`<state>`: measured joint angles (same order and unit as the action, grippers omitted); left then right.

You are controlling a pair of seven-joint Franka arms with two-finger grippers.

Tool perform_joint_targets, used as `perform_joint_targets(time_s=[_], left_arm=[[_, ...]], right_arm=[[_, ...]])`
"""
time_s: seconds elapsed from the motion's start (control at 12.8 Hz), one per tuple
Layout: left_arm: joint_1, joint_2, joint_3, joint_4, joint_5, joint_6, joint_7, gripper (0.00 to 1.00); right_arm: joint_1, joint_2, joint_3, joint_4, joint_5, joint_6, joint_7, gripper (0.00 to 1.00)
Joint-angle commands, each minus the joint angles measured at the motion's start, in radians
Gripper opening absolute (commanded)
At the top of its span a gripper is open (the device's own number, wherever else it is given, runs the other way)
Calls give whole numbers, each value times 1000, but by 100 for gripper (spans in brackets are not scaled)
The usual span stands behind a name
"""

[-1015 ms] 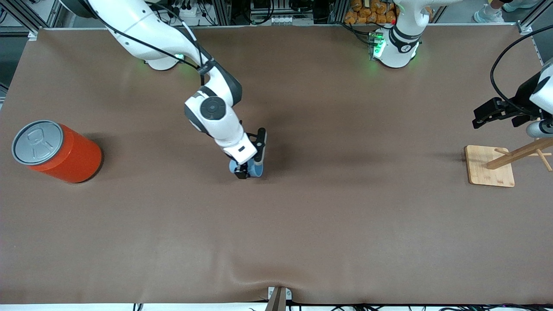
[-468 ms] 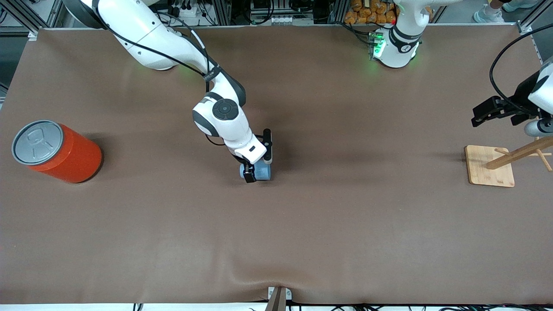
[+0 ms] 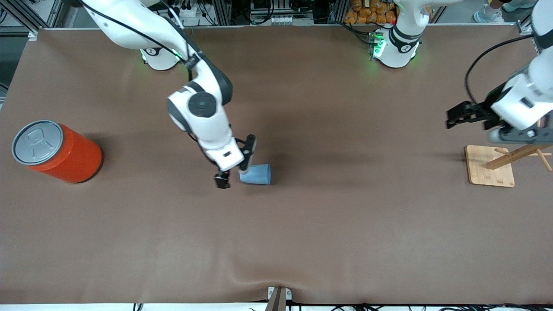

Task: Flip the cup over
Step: 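Release the cup on its side while the left gripper reaches toward it, then move the left gripper to the cup while the right gripper withdraws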

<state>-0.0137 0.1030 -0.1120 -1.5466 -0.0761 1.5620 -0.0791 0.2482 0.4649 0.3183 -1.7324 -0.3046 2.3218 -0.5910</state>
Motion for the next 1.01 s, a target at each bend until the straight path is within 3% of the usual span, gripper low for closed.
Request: perform_joint_targets(time_s=[0.0,0.16,0.31,0.47,0.7,0.94], left_arm=[[1,70,-6,28,-100,-11,-7,100],[18,131,-3,26,-256,-8,7,100],[20,202,-3,26,-391,-2,36,100],[3,257,-5,26,-453,62,36,100],[-12,358,-21,26,-562,174,74,100],[-29,489,-66,28,-762,251,217,100]], right_arm=[[-107,-71,12,39,84,-143,14,100],[-173,-87,12,94,113,-260,16,100],[-266,-115,10,100,178,-289,17,100],[-352,-124,10,102,211,-305,17,100],[-392,-169,7,94,213,-373,144,100],[-415,-218,8,77,216,-467,279,100]])
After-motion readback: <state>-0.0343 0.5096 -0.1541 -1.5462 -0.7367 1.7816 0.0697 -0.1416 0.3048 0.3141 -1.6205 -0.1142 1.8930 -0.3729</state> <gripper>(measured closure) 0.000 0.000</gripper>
